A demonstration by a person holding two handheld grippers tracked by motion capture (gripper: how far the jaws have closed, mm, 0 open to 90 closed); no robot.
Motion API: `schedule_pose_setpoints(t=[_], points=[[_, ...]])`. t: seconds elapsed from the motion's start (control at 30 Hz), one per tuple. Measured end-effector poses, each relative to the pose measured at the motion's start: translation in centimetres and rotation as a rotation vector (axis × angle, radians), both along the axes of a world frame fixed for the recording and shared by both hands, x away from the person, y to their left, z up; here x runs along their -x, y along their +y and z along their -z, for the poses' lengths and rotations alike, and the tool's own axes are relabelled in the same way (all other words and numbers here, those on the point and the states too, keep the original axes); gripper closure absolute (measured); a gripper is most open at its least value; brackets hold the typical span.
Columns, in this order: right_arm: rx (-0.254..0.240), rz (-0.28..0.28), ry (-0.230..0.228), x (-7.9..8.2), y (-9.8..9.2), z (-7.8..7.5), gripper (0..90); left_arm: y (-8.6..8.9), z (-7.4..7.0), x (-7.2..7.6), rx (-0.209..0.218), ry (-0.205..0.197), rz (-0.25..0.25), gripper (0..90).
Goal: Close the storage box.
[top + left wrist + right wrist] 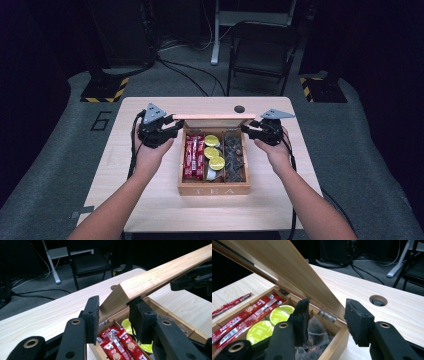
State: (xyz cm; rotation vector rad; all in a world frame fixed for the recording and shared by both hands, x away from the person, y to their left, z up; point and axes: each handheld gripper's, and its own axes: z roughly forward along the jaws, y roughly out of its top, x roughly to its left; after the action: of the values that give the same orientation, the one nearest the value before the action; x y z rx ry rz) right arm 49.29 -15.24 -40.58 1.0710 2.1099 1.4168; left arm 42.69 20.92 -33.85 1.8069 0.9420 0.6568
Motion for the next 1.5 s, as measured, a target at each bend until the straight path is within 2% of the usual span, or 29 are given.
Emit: schedule_pose_setpoints(t=[0.13,0.27,0.37,0.47,0.77,0.87,0.97,1.17,1.33,1.5], points=[[0.002,0.015,0.006,1.2,-0.3,-0.7,50.8,0.0,0.3,0.5,-0.003,0.000,0.004,60.1],[-0.024,-0.004,-0.016,2.6,-0.6,-1.4,49.9,0.2,0.5,1.0,-0.009,0.006,0.016,59.5],[0.004,-0.013,-0.041,4.0,-0.6,-1.8,48.9,0.2,0.5,1.4,-0.014,0.000,0.030,59.1],[0.009,-0.013,-0.052,5.1,-0.6,-2.2,47.1,0.4,0.7,1.8,-0.027,0.008,0.043,59.0],[0.026,-0.048,-0.088,7.8,-0.1,-3.3,46.8,0.6,1.8,3.0,-0.009,0.013,0.059,58.0],[0.026,-0.041,-0.093,8.6,-0.1,-3.5,48.8,0.7,2.3,3.4,-0.001,0.016,0.064,57.6],[0.023,-0.043,-0.094,9.2,-0.3,-3.4,52.4,0.7,2.7,3.8,0.003,0.019,0.070,57.1],[0.025,-0.048,-0.097,9.9,-0.3,-3.1,53.1,0.8,3.5,4.4,-0.001,0.030,0.085,56.2],[0.058,-0.051,-0.110,10.5,-0.2,-2.5,53.1,0.8,4.4,5.0,0.006,0.035,0.088,53.6],[0.068,-0.061,-0.105,11.3,-0.3,-1.6,53.1,0.8,5.4,5.8,0.004,0.046,0.095,52.5]])
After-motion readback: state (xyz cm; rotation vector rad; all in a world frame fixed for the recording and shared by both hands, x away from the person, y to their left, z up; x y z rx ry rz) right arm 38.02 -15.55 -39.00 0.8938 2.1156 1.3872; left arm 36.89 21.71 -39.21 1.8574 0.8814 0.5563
